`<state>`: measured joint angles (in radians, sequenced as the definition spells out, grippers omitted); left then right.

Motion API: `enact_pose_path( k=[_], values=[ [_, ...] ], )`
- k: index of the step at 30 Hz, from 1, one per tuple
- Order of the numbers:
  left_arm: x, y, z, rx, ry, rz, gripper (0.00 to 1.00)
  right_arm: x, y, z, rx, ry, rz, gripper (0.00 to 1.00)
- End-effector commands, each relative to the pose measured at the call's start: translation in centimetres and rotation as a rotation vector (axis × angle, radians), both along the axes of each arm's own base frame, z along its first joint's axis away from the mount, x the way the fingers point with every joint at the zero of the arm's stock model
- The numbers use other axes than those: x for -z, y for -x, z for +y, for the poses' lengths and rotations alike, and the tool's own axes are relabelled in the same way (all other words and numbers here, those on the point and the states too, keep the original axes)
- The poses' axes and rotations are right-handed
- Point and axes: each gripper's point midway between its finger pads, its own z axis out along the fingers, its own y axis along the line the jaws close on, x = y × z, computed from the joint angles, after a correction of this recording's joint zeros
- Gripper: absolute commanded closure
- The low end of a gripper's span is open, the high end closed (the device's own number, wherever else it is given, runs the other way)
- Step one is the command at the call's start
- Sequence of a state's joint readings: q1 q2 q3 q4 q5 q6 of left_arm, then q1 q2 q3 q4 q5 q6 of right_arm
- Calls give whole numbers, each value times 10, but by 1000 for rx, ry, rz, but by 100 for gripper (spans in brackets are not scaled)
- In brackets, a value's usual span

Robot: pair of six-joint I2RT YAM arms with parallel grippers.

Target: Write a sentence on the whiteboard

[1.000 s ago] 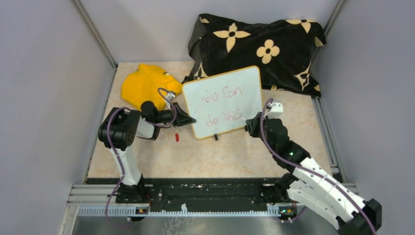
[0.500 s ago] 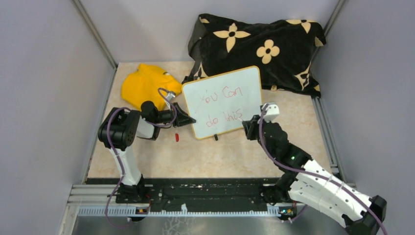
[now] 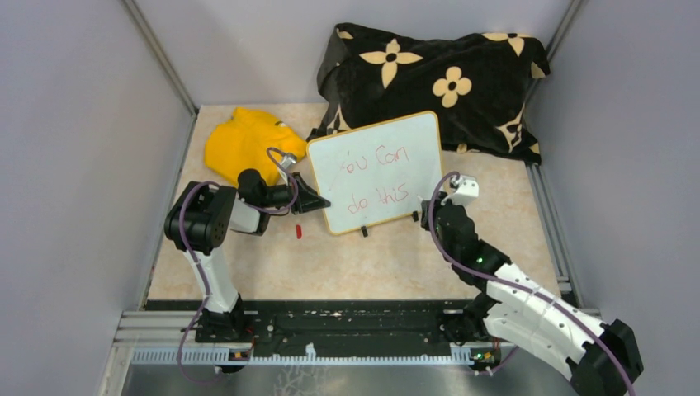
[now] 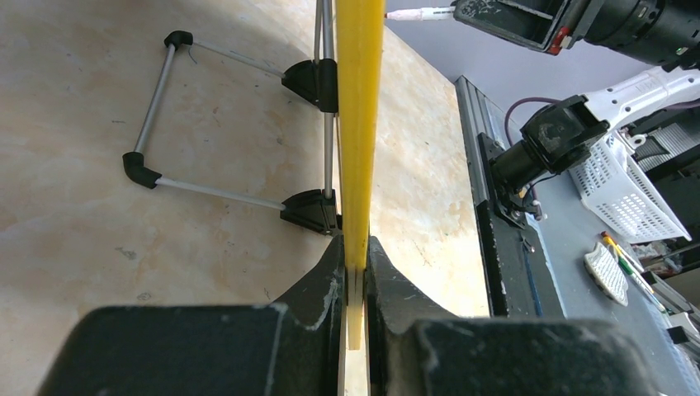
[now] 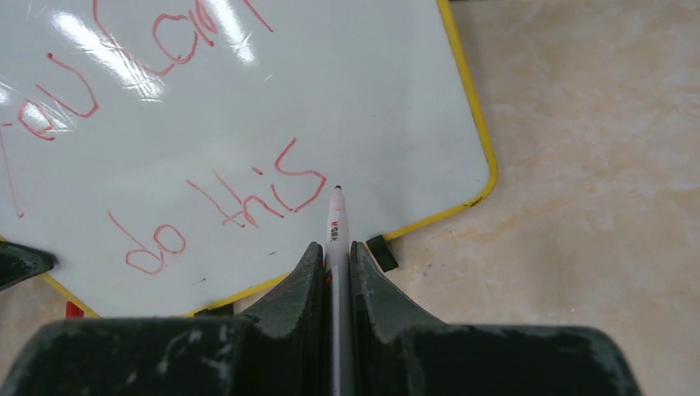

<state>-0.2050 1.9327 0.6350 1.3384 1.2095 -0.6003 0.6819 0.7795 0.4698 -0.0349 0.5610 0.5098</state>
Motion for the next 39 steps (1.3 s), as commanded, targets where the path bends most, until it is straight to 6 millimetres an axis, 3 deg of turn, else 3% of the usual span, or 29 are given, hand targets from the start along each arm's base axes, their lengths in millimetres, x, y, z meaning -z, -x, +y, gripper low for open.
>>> enact_pose_path(
  k=[1,6,28,39],
  values=[
    [7,1,-2,10,-15,25,100,-10,-2,-13,73,-104,-51,100],
    [8,1,-2,6,-18,26,100,3,-3,-20,86,-153,-22,100],
    [9,0,-2,3,-19,37,100,4,-31,0,61,-223,-7,100],
    [10,0,-2,4,-20,41,100,3,-36,0,68,-239,-15,100]
  ],
)
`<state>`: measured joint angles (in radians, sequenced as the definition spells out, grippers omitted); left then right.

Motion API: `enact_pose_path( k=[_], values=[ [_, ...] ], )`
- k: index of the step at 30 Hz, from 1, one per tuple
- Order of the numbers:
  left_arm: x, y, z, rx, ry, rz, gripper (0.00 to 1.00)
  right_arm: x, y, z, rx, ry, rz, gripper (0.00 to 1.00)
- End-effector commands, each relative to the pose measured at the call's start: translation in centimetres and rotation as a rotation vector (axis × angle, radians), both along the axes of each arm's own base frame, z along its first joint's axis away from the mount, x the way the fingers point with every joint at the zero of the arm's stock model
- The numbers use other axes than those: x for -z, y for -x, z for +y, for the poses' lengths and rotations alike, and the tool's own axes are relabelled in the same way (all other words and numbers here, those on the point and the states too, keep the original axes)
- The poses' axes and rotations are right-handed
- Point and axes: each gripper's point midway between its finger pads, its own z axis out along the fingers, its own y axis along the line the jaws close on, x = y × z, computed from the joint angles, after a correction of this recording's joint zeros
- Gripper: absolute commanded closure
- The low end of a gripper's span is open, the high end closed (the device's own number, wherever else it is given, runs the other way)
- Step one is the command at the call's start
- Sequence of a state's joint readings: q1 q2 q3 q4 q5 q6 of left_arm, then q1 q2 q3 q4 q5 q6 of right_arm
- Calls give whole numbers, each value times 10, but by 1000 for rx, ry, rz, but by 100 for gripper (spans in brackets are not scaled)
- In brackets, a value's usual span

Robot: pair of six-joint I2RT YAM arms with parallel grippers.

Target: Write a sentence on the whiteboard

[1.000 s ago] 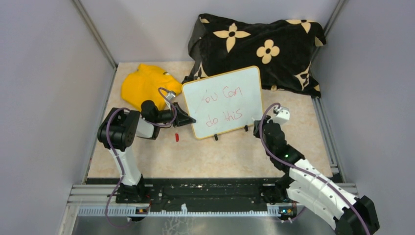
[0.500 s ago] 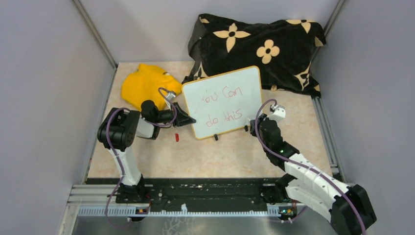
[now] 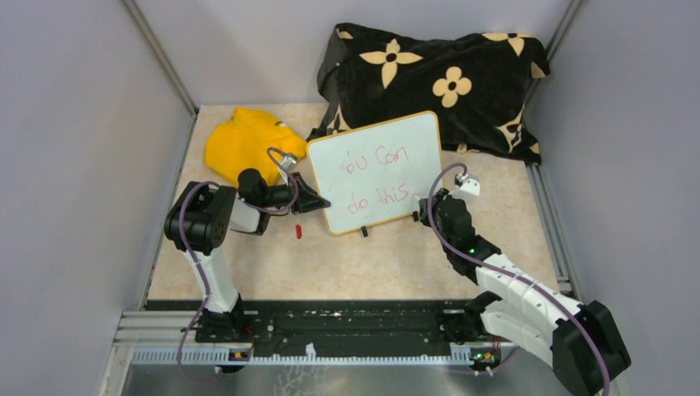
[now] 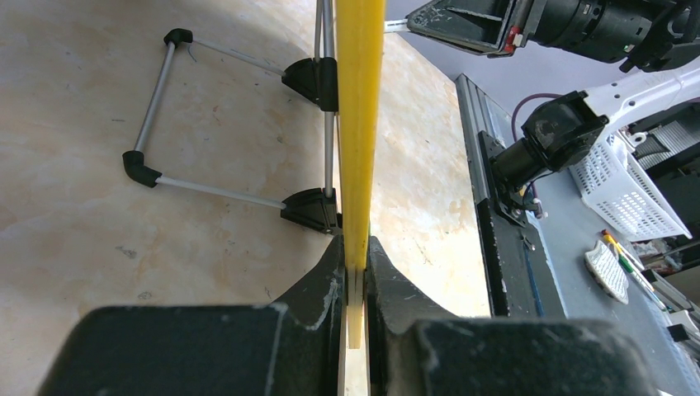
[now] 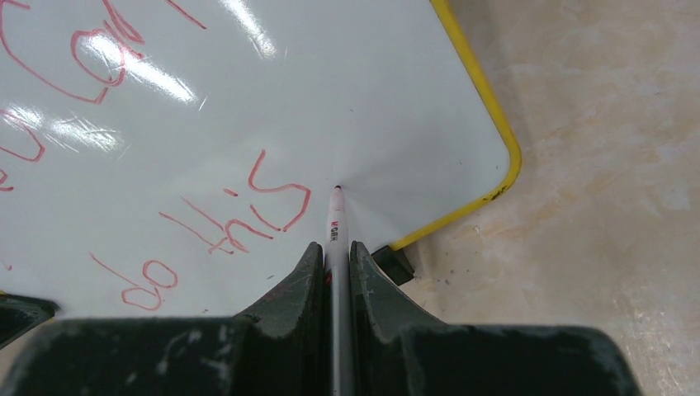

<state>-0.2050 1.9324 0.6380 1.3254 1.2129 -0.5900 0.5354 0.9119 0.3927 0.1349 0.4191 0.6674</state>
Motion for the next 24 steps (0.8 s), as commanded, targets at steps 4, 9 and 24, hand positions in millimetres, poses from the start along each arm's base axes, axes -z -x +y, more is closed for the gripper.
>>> enact_pose_path(
  k=[4,9,24],
  values=[
    [8,0,-2,1,-16,39,100,-34,-16,4,17,-68,-89,100],
    [8,0,-2,1,-16,36,100,-29,-16,3,15,-65,-77,100],
    [8,-1,-2,0,-16,38,100,-13,-13,4,4,-55,-35,100]
  ],
)
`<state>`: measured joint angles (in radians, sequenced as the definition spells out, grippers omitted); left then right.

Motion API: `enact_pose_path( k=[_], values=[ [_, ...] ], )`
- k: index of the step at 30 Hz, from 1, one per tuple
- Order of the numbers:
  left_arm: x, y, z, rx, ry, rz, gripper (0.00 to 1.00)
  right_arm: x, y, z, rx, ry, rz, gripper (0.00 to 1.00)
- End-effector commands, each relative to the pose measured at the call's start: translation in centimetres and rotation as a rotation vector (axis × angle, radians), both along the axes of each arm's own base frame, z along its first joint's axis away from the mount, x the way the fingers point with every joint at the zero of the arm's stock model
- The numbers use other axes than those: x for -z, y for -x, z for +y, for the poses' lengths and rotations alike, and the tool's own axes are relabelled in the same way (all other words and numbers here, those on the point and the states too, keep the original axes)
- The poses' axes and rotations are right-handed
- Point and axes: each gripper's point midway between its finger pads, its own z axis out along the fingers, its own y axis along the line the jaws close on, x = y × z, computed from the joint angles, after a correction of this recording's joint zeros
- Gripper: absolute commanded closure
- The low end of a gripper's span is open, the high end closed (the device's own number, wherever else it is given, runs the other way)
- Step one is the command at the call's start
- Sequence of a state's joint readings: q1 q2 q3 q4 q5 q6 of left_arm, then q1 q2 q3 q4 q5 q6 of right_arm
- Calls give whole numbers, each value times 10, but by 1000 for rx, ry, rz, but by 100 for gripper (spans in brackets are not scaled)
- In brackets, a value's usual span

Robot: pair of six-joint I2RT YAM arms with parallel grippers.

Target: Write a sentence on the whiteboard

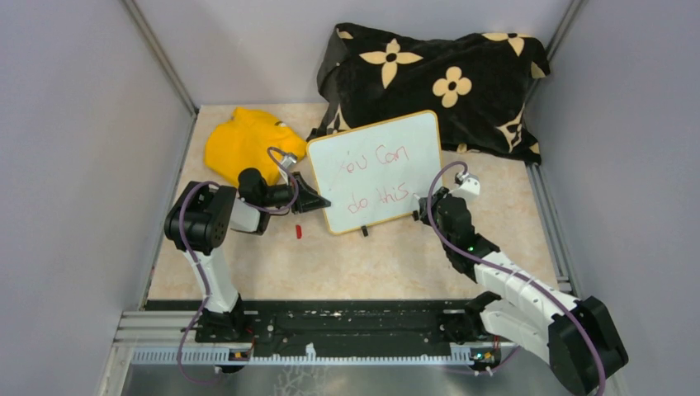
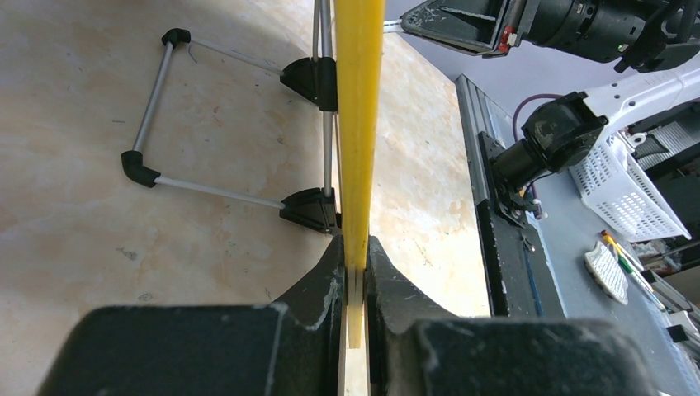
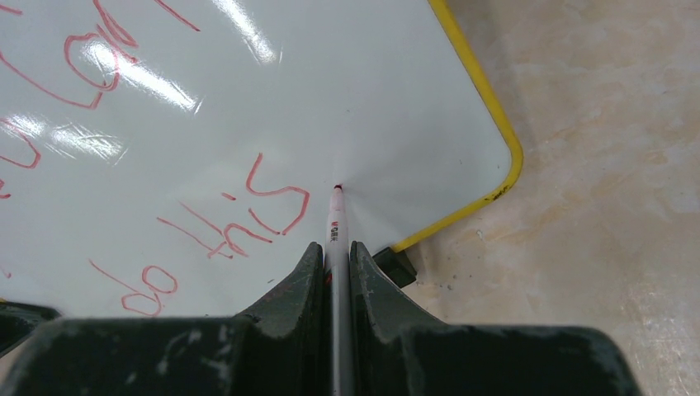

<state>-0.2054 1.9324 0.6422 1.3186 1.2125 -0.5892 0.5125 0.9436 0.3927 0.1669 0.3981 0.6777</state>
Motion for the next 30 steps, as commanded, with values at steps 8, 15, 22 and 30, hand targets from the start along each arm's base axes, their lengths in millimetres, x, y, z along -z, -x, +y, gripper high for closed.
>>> enact_pose_path(
  k=[8,15,22,30],
  values=[
    [7,0,-2,-1,-15,35,100,-15,-3,2,2,-37,-35,100],
    [7,0,-2,-3,-15,35,100,-38,1,-1,-3,-46,-73,100],
    [7,-1,-1,-12,-15,32,100,-71,13,0,-69,-24,-121,100],
    [8,-1,-1,-18,-19,27,95,-83,35,-5,-139,30,-141,100]
  ],
)
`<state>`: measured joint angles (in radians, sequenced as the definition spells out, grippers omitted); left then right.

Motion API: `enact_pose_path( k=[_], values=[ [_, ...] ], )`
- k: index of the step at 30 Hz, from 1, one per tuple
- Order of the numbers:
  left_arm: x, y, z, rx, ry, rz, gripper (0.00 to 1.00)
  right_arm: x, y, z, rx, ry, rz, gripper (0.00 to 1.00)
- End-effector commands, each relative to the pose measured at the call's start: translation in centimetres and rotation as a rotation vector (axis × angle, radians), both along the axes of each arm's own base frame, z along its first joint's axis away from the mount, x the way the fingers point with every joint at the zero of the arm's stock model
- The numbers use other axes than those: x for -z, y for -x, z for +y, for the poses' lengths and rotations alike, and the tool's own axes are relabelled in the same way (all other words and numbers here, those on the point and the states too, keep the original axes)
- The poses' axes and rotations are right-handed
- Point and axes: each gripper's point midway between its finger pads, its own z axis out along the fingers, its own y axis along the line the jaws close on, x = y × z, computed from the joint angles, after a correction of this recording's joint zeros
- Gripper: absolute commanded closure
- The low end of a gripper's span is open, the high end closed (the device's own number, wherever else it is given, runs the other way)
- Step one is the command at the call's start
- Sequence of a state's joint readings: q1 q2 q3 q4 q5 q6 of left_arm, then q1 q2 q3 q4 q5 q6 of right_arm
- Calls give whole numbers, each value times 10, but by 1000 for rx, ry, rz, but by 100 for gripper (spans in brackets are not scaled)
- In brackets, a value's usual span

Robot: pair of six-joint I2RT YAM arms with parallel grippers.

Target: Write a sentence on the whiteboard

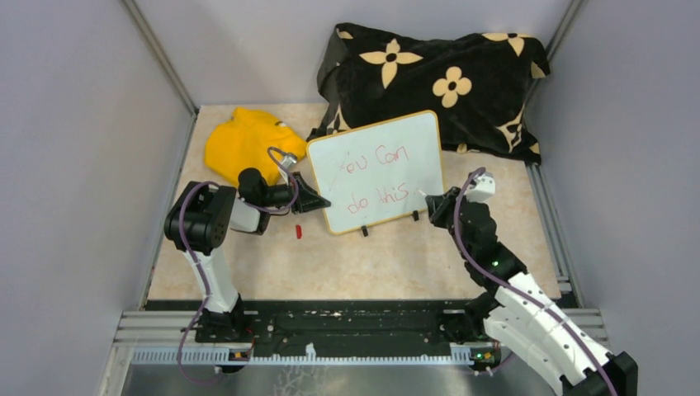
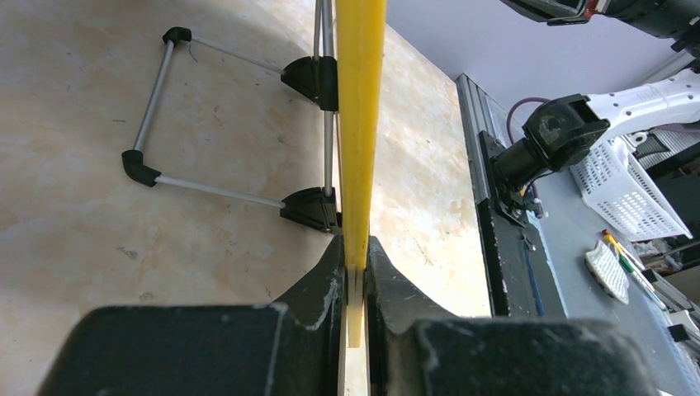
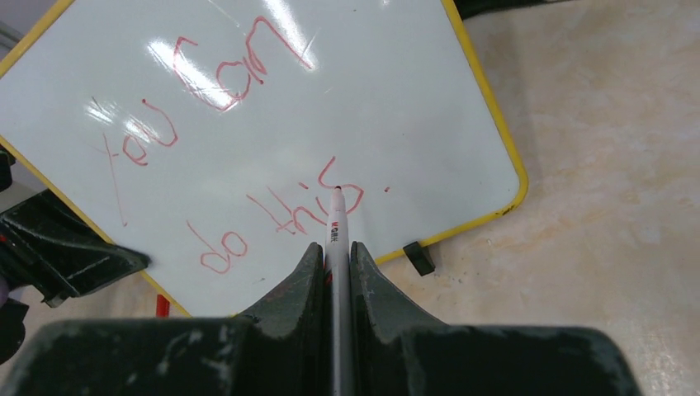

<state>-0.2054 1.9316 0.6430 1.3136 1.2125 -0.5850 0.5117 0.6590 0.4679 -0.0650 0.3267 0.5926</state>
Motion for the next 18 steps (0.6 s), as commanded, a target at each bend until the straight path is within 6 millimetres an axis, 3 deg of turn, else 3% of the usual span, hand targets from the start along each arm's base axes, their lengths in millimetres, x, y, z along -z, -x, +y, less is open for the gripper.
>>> enact_pose_path(
  k=[1,11,18],
  values=[
    [6,-1,-1,-17,-17,22,93,-19,9,-2,-43,36,-32,100],
    [2,0,-1,-19,-10,-3,73,-23,13,-3,-47,31,-39,100],
    [1,0,-1,-21,-9,-2,68,-24,12,-2,-52,32,-39,100]
  ],
)
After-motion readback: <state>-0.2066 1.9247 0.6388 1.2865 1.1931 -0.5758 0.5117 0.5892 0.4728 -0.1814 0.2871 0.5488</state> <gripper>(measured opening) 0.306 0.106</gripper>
